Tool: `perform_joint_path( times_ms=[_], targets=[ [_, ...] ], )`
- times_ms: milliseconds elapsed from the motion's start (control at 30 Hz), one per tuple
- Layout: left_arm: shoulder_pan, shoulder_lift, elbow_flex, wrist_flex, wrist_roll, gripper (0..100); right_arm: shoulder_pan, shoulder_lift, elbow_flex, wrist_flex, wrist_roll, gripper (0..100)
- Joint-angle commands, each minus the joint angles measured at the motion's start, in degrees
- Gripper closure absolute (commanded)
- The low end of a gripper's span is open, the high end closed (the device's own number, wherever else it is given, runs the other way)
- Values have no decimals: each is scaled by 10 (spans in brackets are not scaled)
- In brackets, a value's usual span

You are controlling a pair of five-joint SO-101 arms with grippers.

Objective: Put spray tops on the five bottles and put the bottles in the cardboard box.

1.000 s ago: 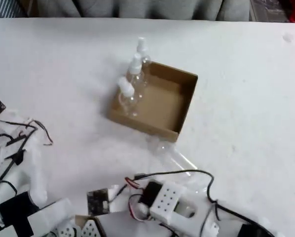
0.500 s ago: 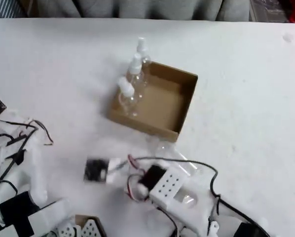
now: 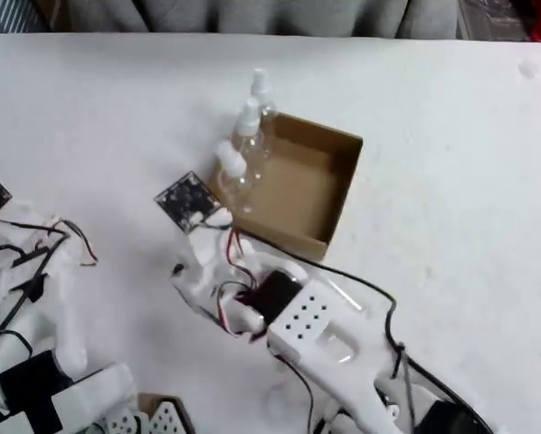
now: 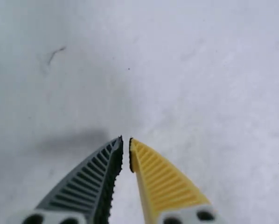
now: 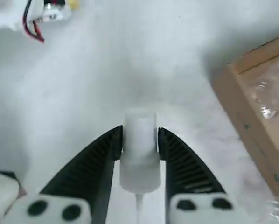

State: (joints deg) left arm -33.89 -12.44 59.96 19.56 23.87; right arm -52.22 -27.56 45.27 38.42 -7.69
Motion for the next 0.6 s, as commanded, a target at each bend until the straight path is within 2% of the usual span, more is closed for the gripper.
perform_joint_path(
  times_ms=[0,333,433,567],
  targets=[
    [2,0,-30,3,3,978,-6,47,-43,-66,-27,971],
    [2,1,-31,2,2,978,-7,328,-248,-144,-104,975],
    [2,1,-31,2,2,978,-8,407,-311,-136,-112,920],
    [2,1,-31,2,2,977,-5,441,-369,-71,-107,813]
  ],
)
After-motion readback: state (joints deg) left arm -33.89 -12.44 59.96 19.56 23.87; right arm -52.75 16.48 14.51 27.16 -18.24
